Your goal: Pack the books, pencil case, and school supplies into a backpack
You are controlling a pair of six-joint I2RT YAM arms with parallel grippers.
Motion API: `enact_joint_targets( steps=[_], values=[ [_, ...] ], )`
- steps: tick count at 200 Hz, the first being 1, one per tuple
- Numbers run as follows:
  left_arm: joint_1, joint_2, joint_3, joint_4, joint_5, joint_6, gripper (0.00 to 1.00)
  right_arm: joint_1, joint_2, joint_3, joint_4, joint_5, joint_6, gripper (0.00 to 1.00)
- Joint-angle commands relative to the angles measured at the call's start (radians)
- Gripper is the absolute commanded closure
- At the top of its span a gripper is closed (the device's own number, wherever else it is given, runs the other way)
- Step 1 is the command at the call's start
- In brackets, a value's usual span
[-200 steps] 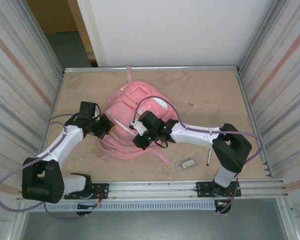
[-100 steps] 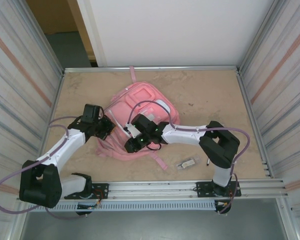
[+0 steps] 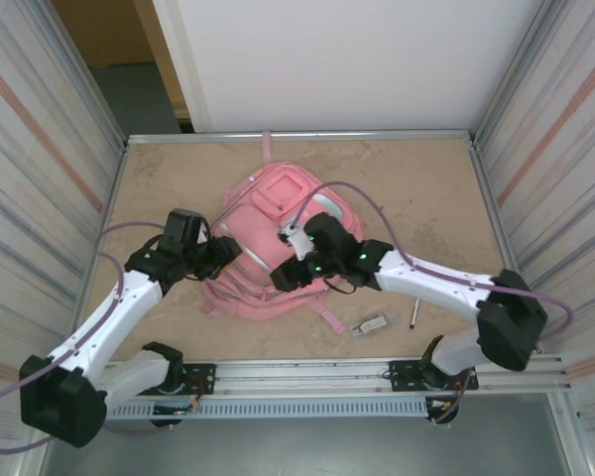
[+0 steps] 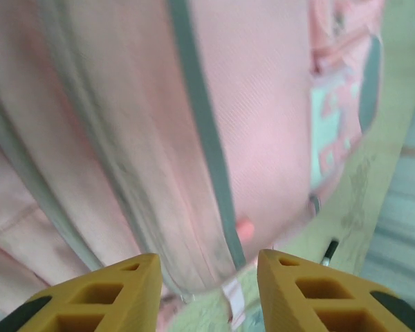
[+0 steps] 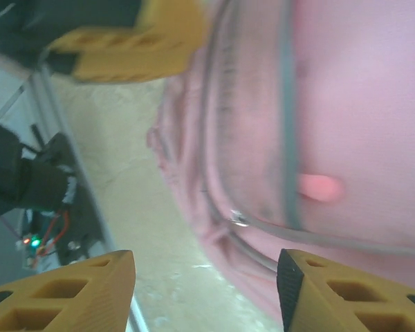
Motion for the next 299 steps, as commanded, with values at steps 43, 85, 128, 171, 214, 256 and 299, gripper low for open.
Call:
enact_joint_targets(
  steps=[43,85,128,171,214,256,299],
  values=[
    [-0.364,0.133,0.064,-0.128,-0.295,0.062,0.60,-0.149,-0.143,-0.050,0.002,0.180,-0.062,0.40],
    [-0.476,0.300,0.162,-0.190,-0.425,0.040,0.60,-0.171,-0.142,-0.075,0.054,0.167,-0.030,0.40],
    [-0.501,0.447,0.208,-0.237,-0.473,-0.001,0.60,-0.172,-0.128,-0.097,0.073,0.168,-0.013,0.40],
    [-0.545,0.502,0.215,-0.307,-0.515,-0.149,0.62,-0.171,-0.135,-0.099,0.066,0.176,-0.018,0.39],
    [-0.552,0.531,0.208,-0.265,-0.516,-0.123,0.95,-0.171,-0.130,-0.103,0.074,0.164,-0.007,0.39],
    [-0.552,0.489,0.246,-0.217,-0.422,-0.017,1.00,-0.172,-0.101,-0.102,0.055,0.148,0.107,0.39],
    [-0.551,0.304,0.107,0.048,-0.359,0.037,1.00,-0.176,0.026,-0.119,0.128,-0.068,0.651,0.41]
  ],
)
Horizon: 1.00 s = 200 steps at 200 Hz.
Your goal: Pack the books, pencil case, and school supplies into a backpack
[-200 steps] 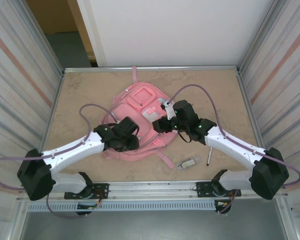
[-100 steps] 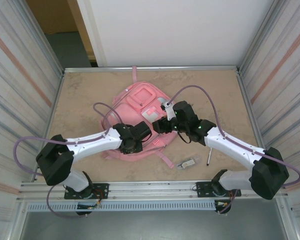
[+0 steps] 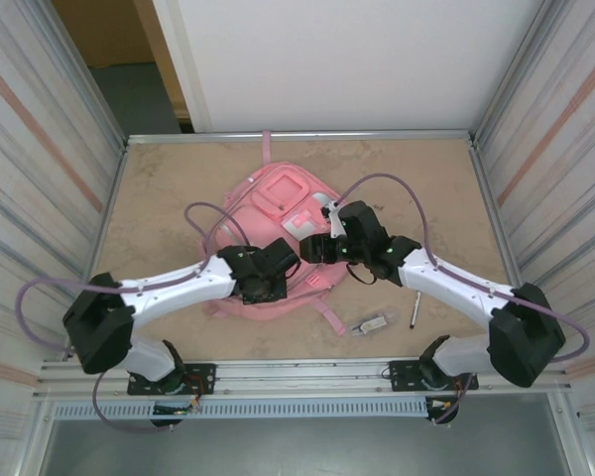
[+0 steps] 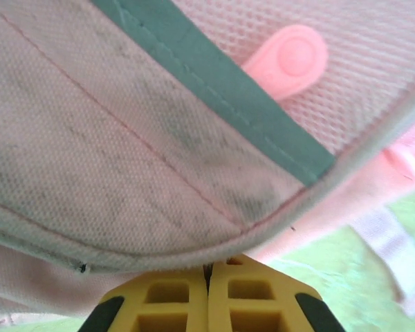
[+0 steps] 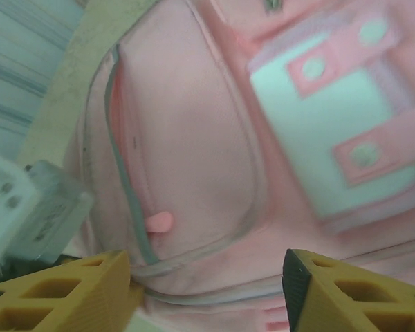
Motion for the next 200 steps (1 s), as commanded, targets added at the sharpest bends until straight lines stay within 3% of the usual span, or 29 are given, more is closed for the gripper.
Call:
enact_joint_targets(
  steps=[1,28,73,91,105,116,145,166,200],
  values=[
    [-0.003,-0.107,-0.064,0.169,0.031,0.053,1.00,-0.004,0.065,-0.018,0.041,-0.130,0.350,0.41],
    [-0.002,-0.149,-0.082,0.179,0.027,0.034,1.00,-0.001,0.124,0.055,-0.056,-0.050,0.415,0.38],
    [-0.002,-0.132,-0.094,0.241,0.098,0.015,1.00,0.038,0.256,0.127,-0.003,-0.030,0.508,0.41],
    [-0.004,-0.110,-0.091,0.251,0.120,0.012,1.00,0.071,0.278,0.154,0.013,0.003,0.503,0.52],
    [-0.005,-0.106,-0.096,0.248,0.118,0.012,1.00,0.090,0.279,0.166,-0.003,0.030,0.483,0.75],
    [-0.006,-0.117,-0.101,0.229,0.098,0.019,1.00,0.089,0.268,0.160,-0.021,0.044,0.471,0.87],
    [0.006,-0.187,-0.110,0.042,-0.104,0.069,1.00,0.052,0.190,0.134,-0.121,0.093,0.353,0.99],
    [0.108,-0.261,-0.185,-0.014,-0.134,0.108,1.00,-0.014,0.158,0.116,-0.125,-0.062,0.230,1.00],
    [0.295,-0.358,-0.322,0.165,0.014,0.272,1.00,-0.090,0.188,0.185,-0.236,-0.335,-0.009,1.00]
  ],
)
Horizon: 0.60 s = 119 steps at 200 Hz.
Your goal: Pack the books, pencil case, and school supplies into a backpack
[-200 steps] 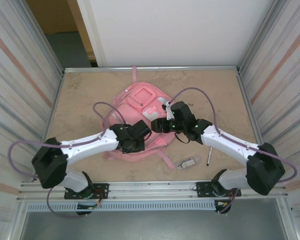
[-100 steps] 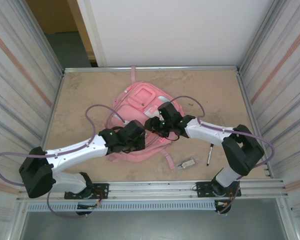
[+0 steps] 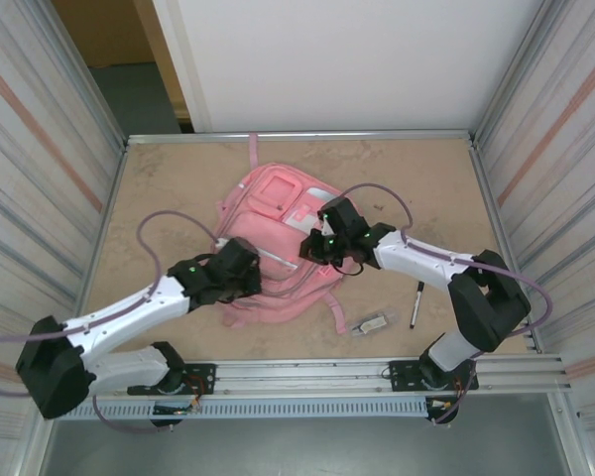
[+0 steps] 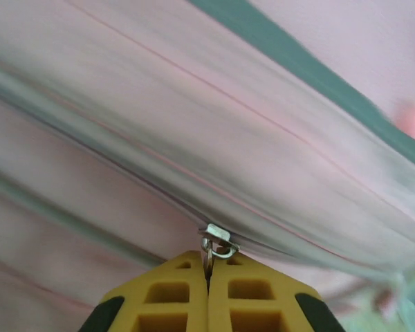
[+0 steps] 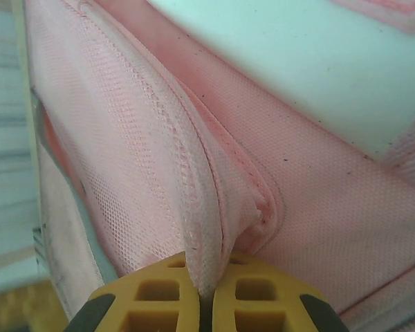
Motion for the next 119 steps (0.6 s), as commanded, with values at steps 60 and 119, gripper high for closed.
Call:
enact_joint_targets(
  steps=[60,119],
  values=[
    [0.041,-0.005,0.007,0.064,0.005,0.248,1.00,-0.130,0.023,0.158,-0.288,-0.176,-0.354,0.50],
    [-0.233,0.105,0.122,0.153,-0.085,0.006,1.00,-0.130,-0.147,0.066,-0.485,0.222,-0.034,0.33]
  ],
)
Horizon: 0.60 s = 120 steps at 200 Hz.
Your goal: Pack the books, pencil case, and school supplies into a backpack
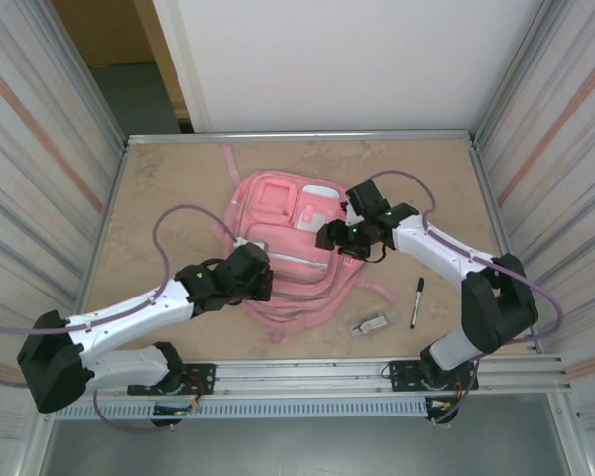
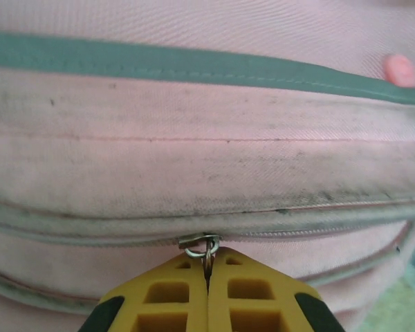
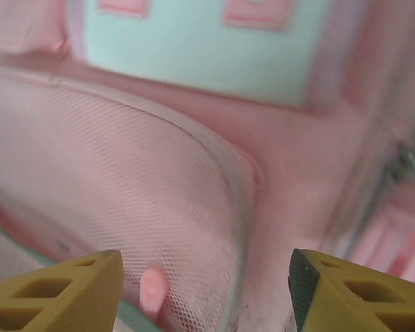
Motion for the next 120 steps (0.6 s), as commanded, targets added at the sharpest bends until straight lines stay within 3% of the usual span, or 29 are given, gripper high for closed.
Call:
enact_joint_targets(
  steps=[1,40,80,120],
  values=[
    [-0.062,0.055,0.073,0.070,-0.044,-0.108,1.00,0.018,-0.099,-0.026,-0.152,0.175,0.110,0.33],
    [-0.171,0.217,0.171,0.133,-0.059,-0.168,1.00,0.054,-0.210,-0.114,-0.281,0.303,0.330,0.31],
    [-0.252,0.372,0.293,0.211,-0.066,-0.127,1.00,0.076,-0.296,-0.233,-0.129,0.204,0.595,0.31],
    [-0.281,0.443,0.359,0.227,-0.050,-0.105,1.00,0.084,-0.262,-0.194,-0.107,0.261,0.614,0.33]
  ],
)
